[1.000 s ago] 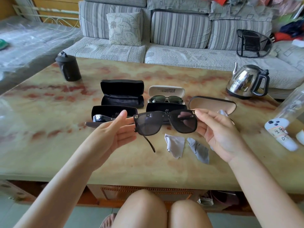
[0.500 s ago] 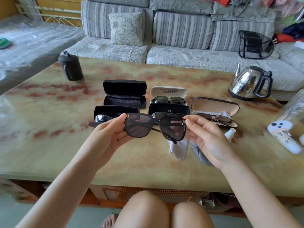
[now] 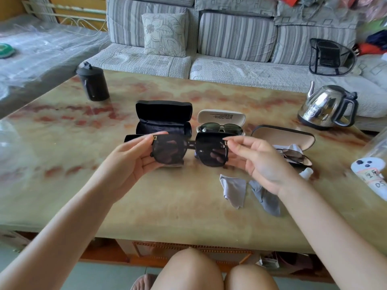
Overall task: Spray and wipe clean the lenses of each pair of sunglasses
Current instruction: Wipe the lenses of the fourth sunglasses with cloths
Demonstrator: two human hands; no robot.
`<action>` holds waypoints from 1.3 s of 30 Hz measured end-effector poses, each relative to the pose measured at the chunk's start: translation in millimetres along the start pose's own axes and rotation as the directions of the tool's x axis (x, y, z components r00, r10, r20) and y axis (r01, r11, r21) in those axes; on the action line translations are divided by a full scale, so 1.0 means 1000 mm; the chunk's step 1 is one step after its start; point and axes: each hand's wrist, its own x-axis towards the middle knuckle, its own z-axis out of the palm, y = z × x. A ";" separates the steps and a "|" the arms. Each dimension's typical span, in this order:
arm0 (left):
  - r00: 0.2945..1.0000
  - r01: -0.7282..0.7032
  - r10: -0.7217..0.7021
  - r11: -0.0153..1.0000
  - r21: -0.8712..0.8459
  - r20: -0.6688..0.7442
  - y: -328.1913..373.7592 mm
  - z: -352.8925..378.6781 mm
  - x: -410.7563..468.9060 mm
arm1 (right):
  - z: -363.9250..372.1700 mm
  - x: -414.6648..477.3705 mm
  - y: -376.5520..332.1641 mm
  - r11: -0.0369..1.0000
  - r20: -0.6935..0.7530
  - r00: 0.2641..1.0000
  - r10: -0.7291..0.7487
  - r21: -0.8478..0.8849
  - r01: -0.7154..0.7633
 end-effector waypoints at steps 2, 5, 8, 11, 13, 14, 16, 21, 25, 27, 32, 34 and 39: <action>1.000 -0.010 0.010 0.997 0.076 0.001 0.012 -0.011 0.018 | 0.005 0.022 -0.012 1.000 0.007 1.000 -0.006 0.018 0.006; 0.998 -0.021 0.031 0.983 0.183 -0.051 0.029 -0.028 0.049 | 0.014 0.064 -0.027 1.000 0.014 1.000 0.016 0.026 -0.016; 0.996 -0.038 0.058 0.969 0.243 -0.073 0.037 -0.047 0.083 | 0.023 0.106 -0.030 0.999 -0.021 0.999 0.034 -0.033 -0.035; 0.989 -0.012 0.058 0.950 0.312 -0.140 0.035 -0.067 0.114 | 0.033 0.139 -0.022 0.994 -0.078 0.994 0.081 -0.063 -0.086; 0.981 0.027 0.042 0.939 0.342 -0.191 0.029 -0.079 0.129 | 0.037 0.157 -0.014 0.988 -0.123 0.986 0.115 -0.087 -0.126; 0.978 0.042 0.034 0.935 0.352 -0.206 0.025 -0.084 0.135 | 0.038 0.166 -0.008 0.983 -0.146 0.981 0.131 -0.109 -0.148; 0.975 0.059 0.028 0.926 0.374 -0.223 0.019 -0.092 0.143 | 0.042 0.181 0.004 0.963 -0.219 0.964 0.150 -0.189 -0.192; 0.963 0.099 0.022 0.899 0.427 -0.269 0.007 -0.109 0.153 | 0.054 0.197 0.018 0.928 -0.315 0.933 0.177 -0.261 -0.265; 0.939 0.094 0.065 0.897 0.431 -0.338 0.000 -0.111 0.157 | 0.060 0.202 0.020 0.928 -0.363 0.918 0.159 -0.262 -0.264; 0.920 0.069 0.117 0.891 0.448 -0.373 -0.003 -0.108 0.159 | 0.064 0.205 0.020 0.917 -0.406 0.900 0.157 -0.278 -0.285; 0.887 0.064 0.174 0.871 0.488 -0.428 -0.010 -0.100 0.161 | 0.070 0.216 0.032 0.893 -0.479 0.863 0.159 -0.304 -0.333; 0.887 0.080 0.164 0.867 0.492 -0.432 -0.013 -0.100 0.159 | 0.071 0.217 0.035 0.896 -0.486 0.858 0.168 -0.287 -0.339; 0.880 0.097 0.152 0.869 0.485 -0.449 -0.020 -0.102 0.157 | 0.071 0.217 0.034 0.857 -0.452 0.881 0.141 -0.390 -0.337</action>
